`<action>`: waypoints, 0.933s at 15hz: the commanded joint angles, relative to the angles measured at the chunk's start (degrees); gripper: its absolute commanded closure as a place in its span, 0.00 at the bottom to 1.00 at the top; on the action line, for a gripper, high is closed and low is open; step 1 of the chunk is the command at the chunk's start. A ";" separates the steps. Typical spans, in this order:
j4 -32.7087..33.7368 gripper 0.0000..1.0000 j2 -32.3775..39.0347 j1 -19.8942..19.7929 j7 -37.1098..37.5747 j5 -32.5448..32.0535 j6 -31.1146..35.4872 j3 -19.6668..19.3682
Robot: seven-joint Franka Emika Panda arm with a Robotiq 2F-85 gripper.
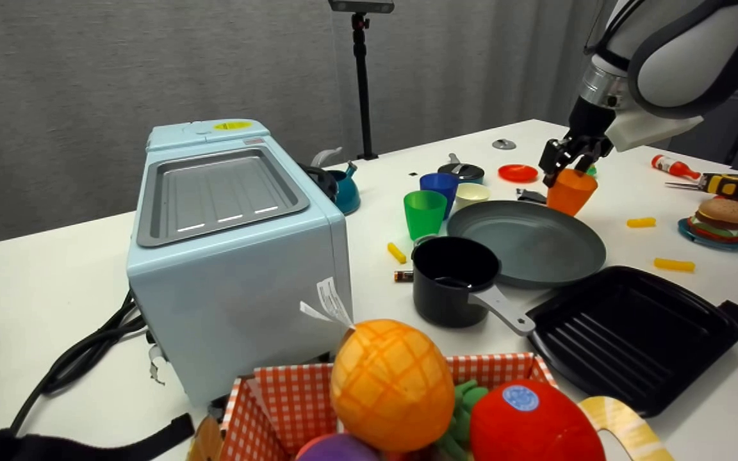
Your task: Pour the contents of the orange cup onto the plate
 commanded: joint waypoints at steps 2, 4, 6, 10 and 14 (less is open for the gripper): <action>1.75 0.51 1.33 1.43 2.87 -0.37 -1.89 -2.16; 1.64 0.51 1.38 1.51 3.36 -0.28 -1.81 -2.44; 1.65 0.51 1.33 1.53 3.75 -0.19 -1.86 -2.55; 1.47 0.51 1.21 1.87 4.69 -0.21 -2.03 -2.86; 1.47 0.01 1.28 3.10 5.84 -0.59 -2.51 -4.14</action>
